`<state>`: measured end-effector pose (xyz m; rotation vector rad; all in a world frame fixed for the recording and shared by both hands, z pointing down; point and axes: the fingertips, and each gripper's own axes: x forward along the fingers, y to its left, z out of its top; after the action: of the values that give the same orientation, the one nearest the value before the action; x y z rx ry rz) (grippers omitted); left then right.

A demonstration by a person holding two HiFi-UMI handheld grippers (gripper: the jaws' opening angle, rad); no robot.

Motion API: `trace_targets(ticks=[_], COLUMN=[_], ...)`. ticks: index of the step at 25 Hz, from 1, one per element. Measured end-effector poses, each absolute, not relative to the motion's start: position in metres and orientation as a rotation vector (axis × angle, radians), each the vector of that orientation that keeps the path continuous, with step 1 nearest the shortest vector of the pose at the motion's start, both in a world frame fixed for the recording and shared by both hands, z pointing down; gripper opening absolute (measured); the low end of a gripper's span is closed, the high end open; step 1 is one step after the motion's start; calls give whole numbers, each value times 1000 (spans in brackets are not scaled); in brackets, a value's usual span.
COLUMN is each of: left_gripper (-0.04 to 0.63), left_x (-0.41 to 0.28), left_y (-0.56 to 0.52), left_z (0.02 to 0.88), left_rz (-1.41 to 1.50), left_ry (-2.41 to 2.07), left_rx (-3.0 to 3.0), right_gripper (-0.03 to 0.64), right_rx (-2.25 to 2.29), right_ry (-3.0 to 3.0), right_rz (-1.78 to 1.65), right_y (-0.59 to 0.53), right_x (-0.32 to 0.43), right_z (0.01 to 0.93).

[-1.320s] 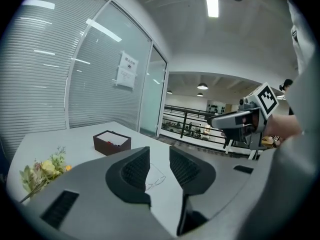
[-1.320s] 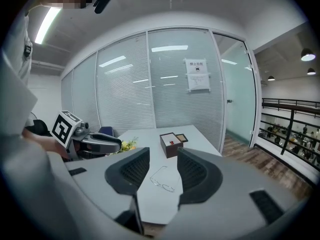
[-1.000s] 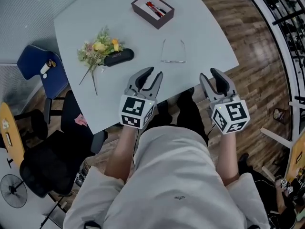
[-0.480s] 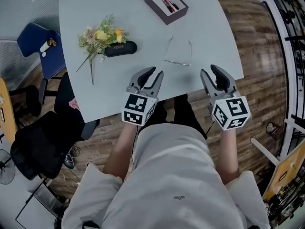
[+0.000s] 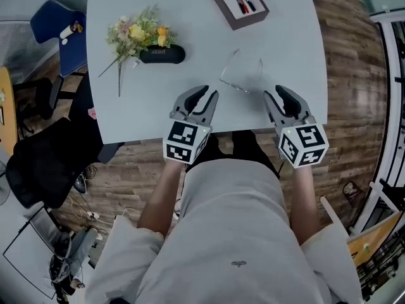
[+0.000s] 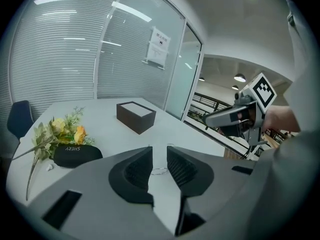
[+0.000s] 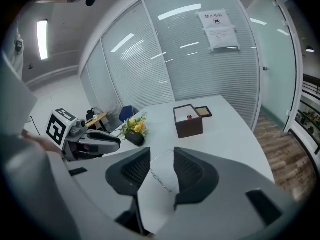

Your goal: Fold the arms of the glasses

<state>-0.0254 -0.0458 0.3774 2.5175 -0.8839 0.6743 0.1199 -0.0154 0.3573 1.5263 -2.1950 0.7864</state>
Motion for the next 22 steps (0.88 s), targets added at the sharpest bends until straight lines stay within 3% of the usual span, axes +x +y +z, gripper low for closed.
trace_targets(ticks=[22], left_gripper=[71], left_x=[-12], left_y=[-49], left_z=[442], left_rz=[763], left_ry=[-1148], left_rx=[2279], right_gripper=[143], right_rx=[1109], right_ry=[-2265], right_rz=[913], right_y=[-40], right_x=[131], right_z=[436])
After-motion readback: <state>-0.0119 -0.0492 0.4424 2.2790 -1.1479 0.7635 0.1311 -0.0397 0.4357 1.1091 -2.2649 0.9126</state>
